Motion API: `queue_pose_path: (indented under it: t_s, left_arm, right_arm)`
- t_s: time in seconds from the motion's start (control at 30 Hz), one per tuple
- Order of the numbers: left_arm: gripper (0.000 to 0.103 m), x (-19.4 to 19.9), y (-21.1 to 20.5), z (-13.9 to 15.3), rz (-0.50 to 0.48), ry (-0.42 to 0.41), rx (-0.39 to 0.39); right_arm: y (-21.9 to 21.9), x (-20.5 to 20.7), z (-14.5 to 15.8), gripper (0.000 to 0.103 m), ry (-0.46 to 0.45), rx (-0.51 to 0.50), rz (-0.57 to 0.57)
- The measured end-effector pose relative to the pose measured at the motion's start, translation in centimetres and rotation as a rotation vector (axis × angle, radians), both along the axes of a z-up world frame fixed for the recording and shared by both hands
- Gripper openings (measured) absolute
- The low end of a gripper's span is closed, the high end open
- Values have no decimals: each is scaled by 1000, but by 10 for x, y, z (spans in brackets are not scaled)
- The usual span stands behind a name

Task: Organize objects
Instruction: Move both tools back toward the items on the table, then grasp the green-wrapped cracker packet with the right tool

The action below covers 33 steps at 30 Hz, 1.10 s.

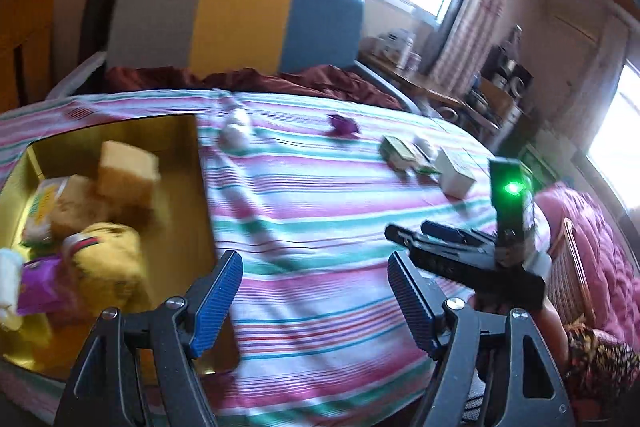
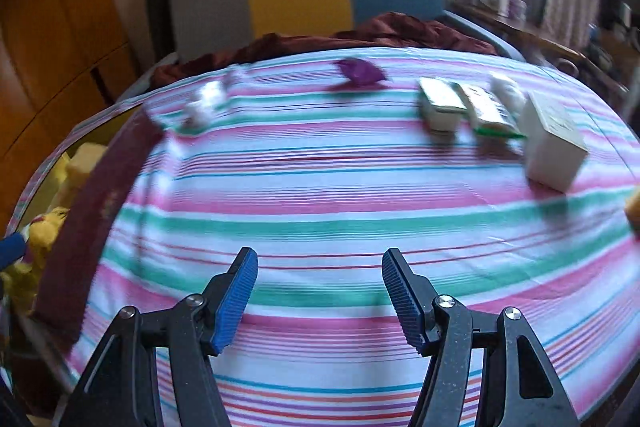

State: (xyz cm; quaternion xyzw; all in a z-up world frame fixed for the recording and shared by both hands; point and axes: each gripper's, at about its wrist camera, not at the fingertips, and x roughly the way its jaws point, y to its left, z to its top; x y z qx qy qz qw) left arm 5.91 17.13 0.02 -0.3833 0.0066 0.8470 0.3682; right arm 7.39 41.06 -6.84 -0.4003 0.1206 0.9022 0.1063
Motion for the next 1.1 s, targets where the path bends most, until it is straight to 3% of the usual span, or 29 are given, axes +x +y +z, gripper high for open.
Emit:
queue_pose_path:
  t_s: [0.17,0.33,0.67,0.8,0.97,1.1]
  left_arm:
    - [76,14,32,-6,-84,-26,-37]
    - [76,18,51,-15,-107,-42,-79]
    - [76,23,61,-26,-119,-71,-108]
    - [76,22,67,-34,-128,-87,-130]
    - [76,19,70,-42,-124,-107,-147]
    - [76,18,73,-45,-120,-118,-154]
  right_arm:
    - [40,-5,-2,64,7,-18,-49]
    - [87,-21,2,63,46,-32,-141]
    - [160,-73,15,60,88,58,-324]
    - [175,-91,12,60,51,89,-339]
    - [188,-112,0,59,-3,51,-300]
    - [186,-117,-10,46,-39,35,-276]
